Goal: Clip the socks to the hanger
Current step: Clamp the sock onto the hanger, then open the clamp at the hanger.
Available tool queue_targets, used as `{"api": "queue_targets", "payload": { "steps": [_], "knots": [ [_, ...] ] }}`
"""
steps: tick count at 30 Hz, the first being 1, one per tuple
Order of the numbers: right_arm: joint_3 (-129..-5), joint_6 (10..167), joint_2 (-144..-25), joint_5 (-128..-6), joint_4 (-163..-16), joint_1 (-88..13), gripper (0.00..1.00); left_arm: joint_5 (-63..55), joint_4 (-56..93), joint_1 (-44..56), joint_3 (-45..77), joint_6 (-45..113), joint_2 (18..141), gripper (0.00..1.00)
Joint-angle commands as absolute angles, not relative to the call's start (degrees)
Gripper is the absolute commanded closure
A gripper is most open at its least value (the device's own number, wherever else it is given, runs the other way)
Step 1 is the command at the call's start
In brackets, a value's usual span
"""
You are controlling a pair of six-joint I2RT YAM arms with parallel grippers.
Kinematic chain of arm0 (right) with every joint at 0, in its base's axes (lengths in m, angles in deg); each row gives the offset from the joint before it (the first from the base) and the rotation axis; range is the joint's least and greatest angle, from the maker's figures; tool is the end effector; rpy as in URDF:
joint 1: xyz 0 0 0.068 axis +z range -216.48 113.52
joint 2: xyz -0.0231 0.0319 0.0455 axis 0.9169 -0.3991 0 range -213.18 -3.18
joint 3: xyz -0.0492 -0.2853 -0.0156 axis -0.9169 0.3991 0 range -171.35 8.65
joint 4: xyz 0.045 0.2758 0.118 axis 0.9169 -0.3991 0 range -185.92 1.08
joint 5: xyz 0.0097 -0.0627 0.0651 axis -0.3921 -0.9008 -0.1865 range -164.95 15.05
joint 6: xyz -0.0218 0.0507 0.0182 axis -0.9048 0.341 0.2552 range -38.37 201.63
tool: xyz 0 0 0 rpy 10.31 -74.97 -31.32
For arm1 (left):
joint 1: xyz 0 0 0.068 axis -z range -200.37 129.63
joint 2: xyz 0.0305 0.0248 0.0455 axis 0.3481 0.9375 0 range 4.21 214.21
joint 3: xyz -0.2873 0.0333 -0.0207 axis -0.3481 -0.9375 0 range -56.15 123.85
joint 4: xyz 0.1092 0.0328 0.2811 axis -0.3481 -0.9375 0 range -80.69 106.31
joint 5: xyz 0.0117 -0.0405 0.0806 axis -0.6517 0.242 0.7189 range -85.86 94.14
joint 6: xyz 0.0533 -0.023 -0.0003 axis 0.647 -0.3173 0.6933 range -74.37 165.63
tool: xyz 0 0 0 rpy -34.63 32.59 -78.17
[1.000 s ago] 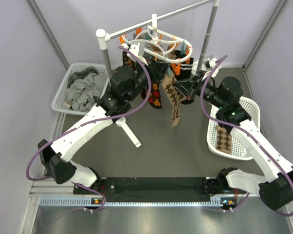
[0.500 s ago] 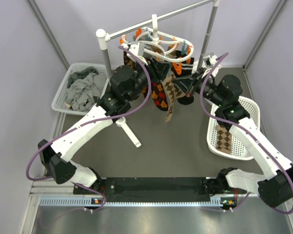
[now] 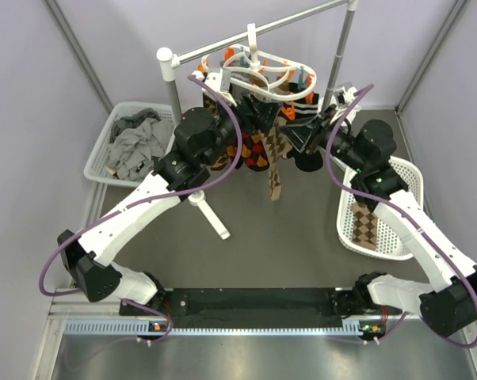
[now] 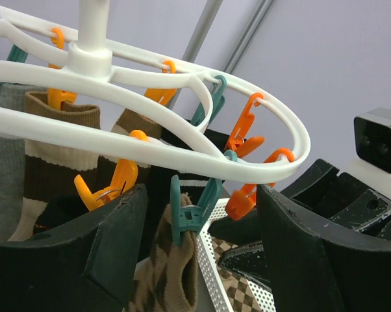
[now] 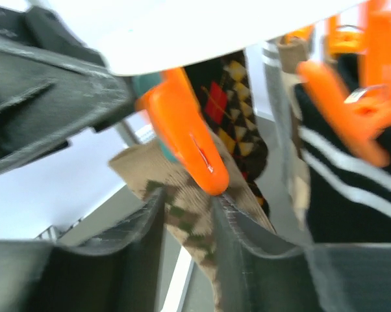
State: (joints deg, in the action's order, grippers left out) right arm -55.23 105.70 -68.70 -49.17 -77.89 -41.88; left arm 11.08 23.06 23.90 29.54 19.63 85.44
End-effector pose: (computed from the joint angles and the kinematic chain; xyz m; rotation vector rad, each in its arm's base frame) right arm 0.2690 0.1431 0.4397 -0.3981 1.4493 1.0075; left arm 0.2712 -0.2574 0.4966 0.1235 1.4364 -0.9360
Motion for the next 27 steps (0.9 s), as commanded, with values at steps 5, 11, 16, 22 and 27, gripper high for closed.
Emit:
{"api": "queue_targets", "payload": {
  "steps": [5, 11, 16, 22, 27],
  "knots": [
    [-56.83, 98.25, -67.51, -56.49, -78.55, -41.34, 0.42, 13.11, 24.14, 23.75, 29.19, 21.11, 82.52, 0.27],
    [-59.29, 95.43, -70.59, -54.39, -76.97, -41.95, 0.35, 13.46, 23.7, 23.75, 29.2, 21.46, 82.17, 0.27],
    [-61.57, 95.96, -73.14, -49.21, -74.59, -43.54, 0.33, 13.72, 23.17, 23.75, 29.28, 22.17, 81.81, 0.27],
    [-65.88, 95.69, -75.34, -44.1, -76.26, -44.15, 0.32, 13.64, 22.64, 23.75, 29.2, 22.43, 81.55, 0.27],
    [-67.47, 95.69, -75.87, -40.85, -77.14, -44.15, 0.36, 13.2, 22.55, 23.75, 29.2, 22.52, 81.29, 0.27]
  ]
}}
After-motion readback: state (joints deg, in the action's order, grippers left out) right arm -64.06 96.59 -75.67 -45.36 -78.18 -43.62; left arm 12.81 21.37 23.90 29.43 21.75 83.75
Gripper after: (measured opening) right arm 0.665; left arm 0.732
